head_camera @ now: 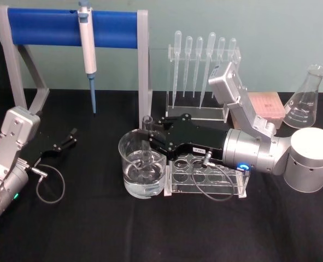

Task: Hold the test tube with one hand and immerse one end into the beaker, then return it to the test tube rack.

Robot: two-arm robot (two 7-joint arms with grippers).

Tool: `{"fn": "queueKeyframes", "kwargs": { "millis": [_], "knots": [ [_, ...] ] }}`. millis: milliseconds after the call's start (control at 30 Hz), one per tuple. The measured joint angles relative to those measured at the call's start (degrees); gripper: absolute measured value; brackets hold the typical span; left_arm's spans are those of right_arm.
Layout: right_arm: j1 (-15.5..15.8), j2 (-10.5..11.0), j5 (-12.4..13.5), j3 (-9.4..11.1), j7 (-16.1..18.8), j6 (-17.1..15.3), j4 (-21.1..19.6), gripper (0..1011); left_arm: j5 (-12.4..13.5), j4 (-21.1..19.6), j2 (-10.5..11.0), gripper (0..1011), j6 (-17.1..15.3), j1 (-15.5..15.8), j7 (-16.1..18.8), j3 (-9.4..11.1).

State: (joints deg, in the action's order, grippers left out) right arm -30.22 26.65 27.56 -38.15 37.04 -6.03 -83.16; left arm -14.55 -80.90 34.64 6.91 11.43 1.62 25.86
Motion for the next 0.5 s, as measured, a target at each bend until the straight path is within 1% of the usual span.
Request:
{"fn": "queueKeyframes", "kwargs": {
  "millis": [500],
  "knots": [
    [0.0, 0.0, 0.0, 0.0, 0.0, 0.0, 0.0, 242, 0.0, 0.0, 0.0, 1000, 0.0, 0.0, 0.0, 0.0]
  ]
}}
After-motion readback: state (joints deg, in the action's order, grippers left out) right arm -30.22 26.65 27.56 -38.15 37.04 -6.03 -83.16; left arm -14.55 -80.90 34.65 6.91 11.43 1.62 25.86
